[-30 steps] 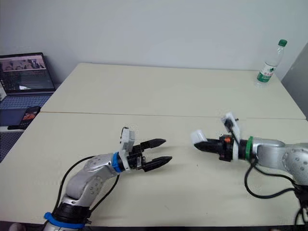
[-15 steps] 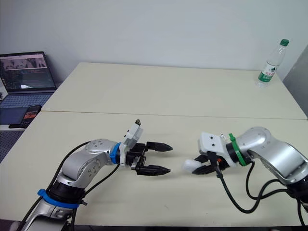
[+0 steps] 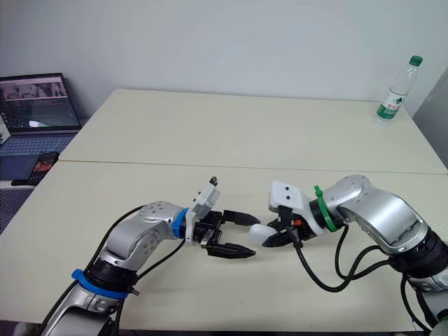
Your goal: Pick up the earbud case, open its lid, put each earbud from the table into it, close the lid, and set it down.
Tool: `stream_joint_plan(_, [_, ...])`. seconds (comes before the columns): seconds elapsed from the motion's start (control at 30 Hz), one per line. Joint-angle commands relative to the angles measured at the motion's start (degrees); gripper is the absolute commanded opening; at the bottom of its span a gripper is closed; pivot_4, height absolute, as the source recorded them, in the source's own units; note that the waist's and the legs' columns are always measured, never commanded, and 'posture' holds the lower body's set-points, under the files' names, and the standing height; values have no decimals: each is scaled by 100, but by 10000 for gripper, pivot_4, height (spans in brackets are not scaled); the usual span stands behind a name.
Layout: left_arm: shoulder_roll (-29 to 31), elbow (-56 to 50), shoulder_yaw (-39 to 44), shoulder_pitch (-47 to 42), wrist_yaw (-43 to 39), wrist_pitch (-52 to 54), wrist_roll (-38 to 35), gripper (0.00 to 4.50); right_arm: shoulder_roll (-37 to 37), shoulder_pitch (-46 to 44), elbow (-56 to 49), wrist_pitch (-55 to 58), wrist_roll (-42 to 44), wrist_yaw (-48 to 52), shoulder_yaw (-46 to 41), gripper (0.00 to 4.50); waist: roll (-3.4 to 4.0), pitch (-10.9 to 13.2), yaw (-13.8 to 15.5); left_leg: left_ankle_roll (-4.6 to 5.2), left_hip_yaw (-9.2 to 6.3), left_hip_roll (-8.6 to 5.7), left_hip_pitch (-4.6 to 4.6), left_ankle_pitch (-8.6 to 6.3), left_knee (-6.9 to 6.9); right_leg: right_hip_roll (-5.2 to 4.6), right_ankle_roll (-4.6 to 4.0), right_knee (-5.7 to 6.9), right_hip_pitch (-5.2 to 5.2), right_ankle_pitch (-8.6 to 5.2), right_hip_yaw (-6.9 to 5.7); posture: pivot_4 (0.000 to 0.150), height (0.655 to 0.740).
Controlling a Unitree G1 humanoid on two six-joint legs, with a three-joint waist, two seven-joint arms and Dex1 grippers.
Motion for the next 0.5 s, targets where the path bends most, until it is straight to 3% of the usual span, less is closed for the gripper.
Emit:
stream_joint_plan(0.03, [-31, -116, 21, -31, 44, -94, 86, 29459, 30, -164, -169, 86, 54, -9, -216, 8576, 0, 0, 0, 0, 0, 0, 0, 0, 0, -1, 0, 1, 0, 0, 0, 1500, 7389])
stream_joint_plan(0.27, [-34, -140, 44, 50, 79, -120, 151, 7684, 25, -112, -173, 98, -10, -24, -224, 8576, 0, 0, -1, 0, -4, -1, 0, 0, 1, -1, 0, 5, 0, 0, -5, 1500, 7389])
stream_joint_plan(0.43, [-35, -116, 40, 77, 156, -197, 225, 7661, 61, -29, -168, -104, -47, -42, -311, 8576, 0, 0, -1, 0, -4, -1, 0, 0, 2, -1, 0, 5, 0, 0, -5, 1500, 7389])
stream_joint_plan(0.47, [-41, -105, 48, 87, 190, -210, 243, 7661, 84, -3, -166, -115, -12, -73, -385, 15738, 0, 0, -1, 0, -4, -1, 0, 0, 2, -1, 0, 6, 0, 0, -6, 1500, 7389])
stream_joint_plan(0.5, [-45, -102, 56, 96, 215, -214, 250, 7661, 63, 23, -182, -118, 22, -67, -433, 18260, 0, 0, 0, 0, -4, -1, 0, 0, 2, -1, 0, 6, 0, 0, -6, 1500, 7389])
